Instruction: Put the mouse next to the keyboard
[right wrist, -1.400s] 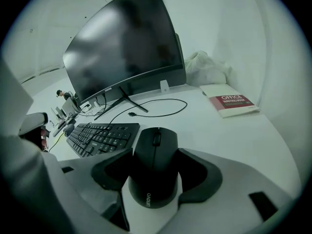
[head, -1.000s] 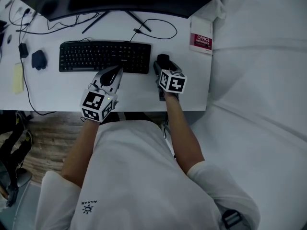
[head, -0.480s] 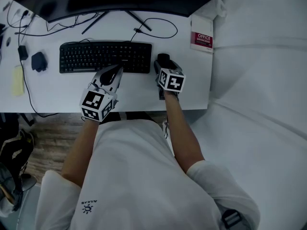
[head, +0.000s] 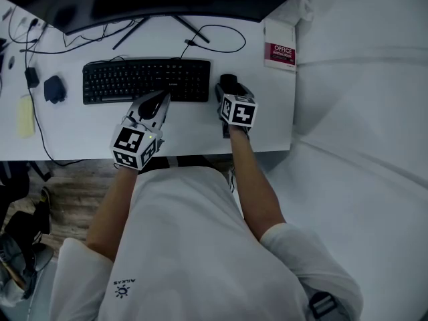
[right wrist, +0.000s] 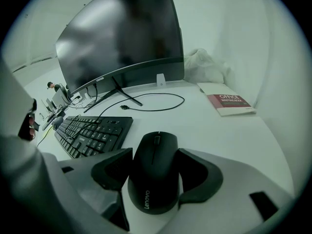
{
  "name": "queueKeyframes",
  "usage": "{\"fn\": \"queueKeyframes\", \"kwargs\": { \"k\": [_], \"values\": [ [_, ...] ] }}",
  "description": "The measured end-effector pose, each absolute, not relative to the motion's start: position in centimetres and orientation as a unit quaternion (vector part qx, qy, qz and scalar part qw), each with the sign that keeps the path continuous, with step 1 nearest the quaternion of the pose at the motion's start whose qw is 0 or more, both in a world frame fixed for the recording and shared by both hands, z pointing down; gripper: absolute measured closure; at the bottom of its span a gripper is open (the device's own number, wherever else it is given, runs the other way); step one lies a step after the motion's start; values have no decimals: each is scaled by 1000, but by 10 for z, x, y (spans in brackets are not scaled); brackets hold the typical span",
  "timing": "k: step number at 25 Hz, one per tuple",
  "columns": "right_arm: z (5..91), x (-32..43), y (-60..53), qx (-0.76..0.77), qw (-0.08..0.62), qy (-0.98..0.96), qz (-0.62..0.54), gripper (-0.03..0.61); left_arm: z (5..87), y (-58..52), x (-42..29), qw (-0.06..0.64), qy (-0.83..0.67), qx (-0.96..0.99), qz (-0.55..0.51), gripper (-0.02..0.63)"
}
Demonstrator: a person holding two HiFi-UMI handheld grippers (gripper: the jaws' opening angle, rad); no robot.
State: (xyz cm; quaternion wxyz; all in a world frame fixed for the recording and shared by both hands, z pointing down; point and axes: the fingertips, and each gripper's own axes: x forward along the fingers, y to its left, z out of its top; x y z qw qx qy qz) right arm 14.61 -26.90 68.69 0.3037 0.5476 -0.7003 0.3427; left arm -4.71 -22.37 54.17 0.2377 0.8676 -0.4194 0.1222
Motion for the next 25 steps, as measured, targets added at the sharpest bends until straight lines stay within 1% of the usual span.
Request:
{"fn": "queueKeyframes", "kwargs": {
  "k": [4, 6, 11, 18, 24, 25],
  "values": [
    [687, 143, -268, 545, 295, -706, 342, 279, 539, -223, -48, 234, -419, 868, 123, 601],
    [686, 142, -267, 541, 293, -709, 344, 261, 539, -222, -50, 234, -420, 868, 125, 601],
    [684, 144, -266, 546, 284, -709, 344, 250, 537, -218, -53, 230, -421, 868, 128, 601],
    [661, 147, -265, 564, 259, -713, 327, 251, 532, -215, -55, 226, -414, 873, 126, 601],
    [639, 149, -257, 574, 238, -716, 317, 253, 512, -217, -54, 205, -411, 881, 119, 601],
    [635, 149, -256, 575, 234, -717, 316, 262, 508, -217, -53, 201, -410, 882, 117, 601]
  ]
}}
